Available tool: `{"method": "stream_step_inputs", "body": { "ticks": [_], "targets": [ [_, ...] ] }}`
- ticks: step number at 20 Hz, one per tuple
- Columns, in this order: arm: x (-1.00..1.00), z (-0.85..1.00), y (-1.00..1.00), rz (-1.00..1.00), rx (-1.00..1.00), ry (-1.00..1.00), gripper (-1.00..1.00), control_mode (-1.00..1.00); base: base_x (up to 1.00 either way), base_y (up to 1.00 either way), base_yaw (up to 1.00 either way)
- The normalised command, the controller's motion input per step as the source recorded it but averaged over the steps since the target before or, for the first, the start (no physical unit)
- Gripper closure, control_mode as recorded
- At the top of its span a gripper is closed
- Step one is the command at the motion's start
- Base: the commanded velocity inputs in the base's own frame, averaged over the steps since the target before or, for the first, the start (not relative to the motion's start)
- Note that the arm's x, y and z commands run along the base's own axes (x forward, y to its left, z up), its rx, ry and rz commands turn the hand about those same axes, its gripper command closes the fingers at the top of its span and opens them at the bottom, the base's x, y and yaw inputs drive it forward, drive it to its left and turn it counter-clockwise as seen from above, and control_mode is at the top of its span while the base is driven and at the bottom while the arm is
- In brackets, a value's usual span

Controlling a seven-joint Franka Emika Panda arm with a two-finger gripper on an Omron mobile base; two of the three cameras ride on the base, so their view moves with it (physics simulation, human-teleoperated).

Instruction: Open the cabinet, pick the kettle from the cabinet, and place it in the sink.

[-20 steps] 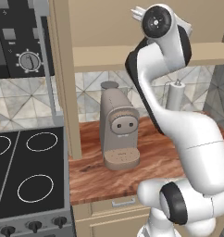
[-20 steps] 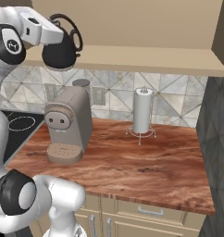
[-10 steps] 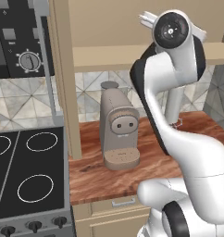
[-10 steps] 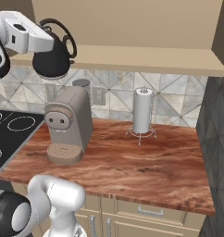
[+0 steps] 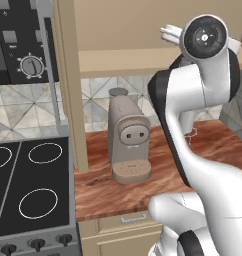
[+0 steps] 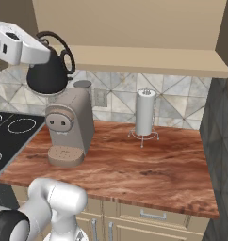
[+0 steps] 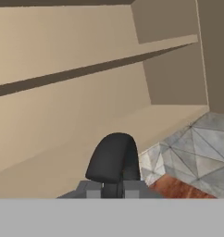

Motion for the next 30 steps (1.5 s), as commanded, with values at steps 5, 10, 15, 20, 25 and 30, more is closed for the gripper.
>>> {"method": "stream_step_inputs", "body": {
  "ticks": [5,10,15,20,25,30],
  "targets": [
    [-0.4,-0.18,-0.04,0.0,0.0,0.19,1.0,-1.0,0.0,0.0,0.0],
    [-0.3,-0.34,-0.02,0.0,0.0,0.06,1.0,-1.0,0.0,0.0,0.0],
    [-0.22,-0.44,-0.02,0.0,0.0,0.0,1.0,-1.0,0.0,0.0,0.0],
    [-0.21,-0.44,-0.03,0.0,0.0,0.0,1.0,-1.0,0.0,0.0,0.0],
    [-0.11,-0.46,-0.01,-0.03,0.0,0.0,1.0,-1.0,0.0,0.0,0.0],
    [-0.05,-0.44,-0.01,-0.07,0.0,0.0,1.0,-1.0,0.0,0.0,0.0]
  ]
}}
